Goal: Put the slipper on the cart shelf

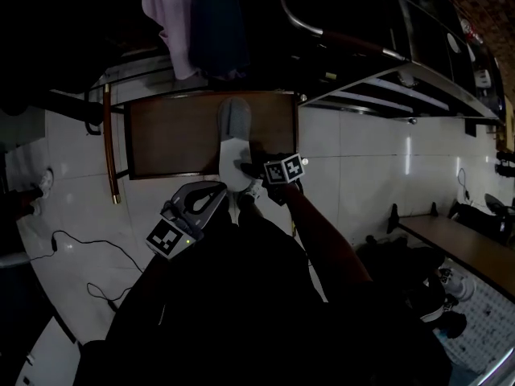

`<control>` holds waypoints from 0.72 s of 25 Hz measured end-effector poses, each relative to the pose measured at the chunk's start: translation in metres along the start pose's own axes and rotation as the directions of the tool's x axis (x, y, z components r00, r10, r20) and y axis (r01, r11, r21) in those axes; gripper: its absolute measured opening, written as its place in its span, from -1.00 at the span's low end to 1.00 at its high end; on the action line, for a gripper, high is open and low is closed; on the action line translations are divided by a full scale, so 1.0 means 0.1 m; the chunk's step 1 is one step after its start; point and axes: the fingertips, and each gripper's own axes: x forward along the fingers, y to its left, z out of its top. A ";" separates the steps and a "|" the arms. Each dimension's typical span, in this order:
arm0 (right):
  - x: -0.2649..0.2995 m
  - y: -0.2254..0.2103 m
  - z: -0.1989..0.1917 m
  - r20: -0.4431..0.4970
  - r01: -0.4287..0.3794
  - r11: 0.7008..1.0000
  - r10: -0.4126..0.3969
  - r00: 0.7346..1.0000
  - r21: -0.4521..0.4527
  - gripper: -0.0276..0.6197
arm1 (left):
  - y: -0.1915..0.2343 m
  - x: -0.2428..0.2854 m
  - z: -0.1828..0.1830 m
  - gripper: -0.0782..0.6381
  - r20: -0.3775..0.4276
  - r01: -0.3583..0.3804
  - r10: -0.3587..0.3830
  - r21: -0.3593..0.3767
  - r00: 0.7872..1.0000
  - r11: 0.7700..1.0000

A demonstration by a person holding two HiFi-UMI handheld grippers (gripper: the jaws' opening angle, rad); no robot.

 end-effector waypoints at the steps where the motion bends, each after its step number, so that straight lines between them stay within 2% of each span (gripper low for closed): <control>1: 0.04 -0.03 0.00 -0.007 -0.003 1.000 0.003 1.000 0.020 -0.10 | 0.00 0.00 -0.02 -0.78 -0.004 -0.009 0.009 -0.003 1.000 1.000; 5: 0.14 -0.14 -0.08 -0.069 0.012 0.996 -0.006 0.998 0.086 -0.10 | 0.02 -0.01 -0.06 -0.78 -0.013 -0.046 0.045 -0.020 0.999 0.999; 8: 0.22 -0.13 -0.14 -0.104 -0.017 0.993 0.029 0.994 0.114 -0.11 | 0.04 -0.05 -0.08 -0.78 -0.010 -0.070 0.069 -0.025 0.998 0.997; 12: 0.29 -0.08 -0.16 -0.105 -0.060 0.984 0.078 0.991 0.169 -0.13 | 0.05 -0.10 -0.12 -0.78 -0.006 -0.095 0.095 -0.046 0.995 0.994; 14: 0.33 -0.09 -0.18 -0.100 -0.059 0.982 0.078 0.992 0.182 -0.24 | 0.06 -0.13 -0.13 -0.78 -0.005 -0.109 0.109 -0.053 0.994 0.993; 15: 0.34 -0.09 -0.17 -0.092 -0.058 0.980 0.076 0.993 0.188 -0.41 | 0.07 -0.15 -0.14 -0.78 -0.005 -0.115 0.115 -0.055 0.993 0.992; 18: 0.34 -0.09 -0.13 -0.052 -0.070 0.976 0.082 0.995 0.209 -0.56 | 0.08 -0.19 -0.17 -0.78 -0.005 -0.125 0.125 -0.054 0.992 0.991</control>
